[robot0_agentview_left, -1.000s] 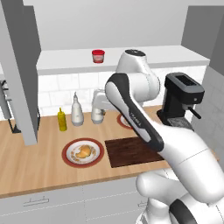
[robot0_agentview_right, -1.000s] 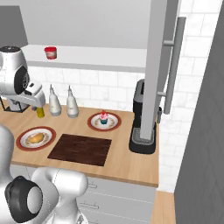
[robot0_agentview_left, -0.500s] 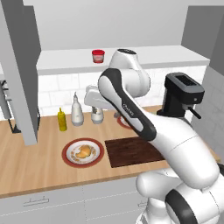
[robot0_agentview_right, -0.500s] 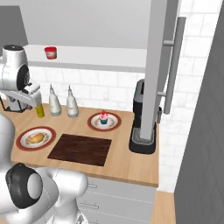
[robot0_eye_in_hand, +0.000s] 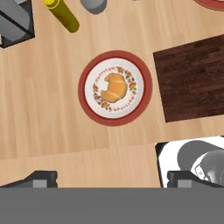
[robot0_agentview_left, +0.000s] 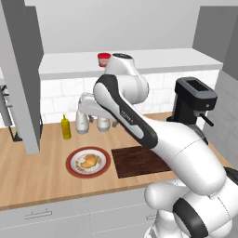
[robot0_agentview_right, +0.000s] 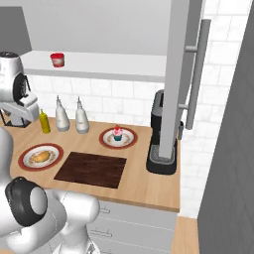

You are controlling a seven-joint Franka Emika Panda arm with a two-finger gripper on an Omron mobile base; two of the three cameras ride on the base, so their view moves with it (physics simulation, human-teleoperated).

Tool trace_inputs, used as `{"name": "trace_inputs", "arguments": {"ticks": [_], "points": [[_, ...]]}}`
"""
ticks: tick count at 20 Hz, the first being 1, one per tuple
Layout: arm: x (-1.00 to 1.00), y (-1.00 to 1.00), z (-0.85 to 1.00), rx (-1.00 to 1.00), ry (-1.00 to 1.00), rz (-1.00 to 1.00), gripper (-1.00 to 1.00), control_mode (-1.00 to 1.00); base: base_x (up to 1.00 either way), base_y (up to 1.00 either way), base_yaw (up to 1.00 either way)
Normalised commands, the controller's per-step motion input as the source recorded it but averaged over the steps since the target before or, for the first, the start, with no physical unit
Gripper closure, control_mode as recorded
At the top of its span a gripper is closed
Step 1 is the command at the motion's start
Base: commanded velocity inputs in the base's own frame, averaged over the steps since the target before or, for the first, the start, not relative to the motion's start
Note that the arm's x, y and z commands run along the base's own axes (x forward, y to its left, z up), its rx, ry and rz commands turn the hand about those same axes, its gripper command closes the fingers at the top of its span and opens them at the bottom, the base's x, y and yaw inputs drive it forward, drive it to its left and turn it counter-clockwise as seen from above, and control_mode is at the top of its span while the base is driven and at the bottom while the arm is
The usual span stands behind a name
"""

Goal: From the different types of pastries on the counter, select a croissant and place it on the cutting board. Then retrieve a jar of jam from the cabinet and place it alongside the croissant on the cutting board.

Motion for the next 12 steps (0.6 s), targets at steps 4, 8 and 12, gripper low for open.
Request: {"name": "trace_inputs", "arguments": {"ticks": [4,8,12], "points": [[0.02,0.0,-0.3,0.0,0.0,0.0,-1.0,-1.0,0.0,0.0,0.0],[0.12,0.0,-0.27,0.0,0.0,0.0,-1.0,-1.0,0.0,0.0,0.0],[0.35,0.0,-0.34,0.0,0.0,0.0,-1.0,-1.0,0.0,0.0,0.0]]}}
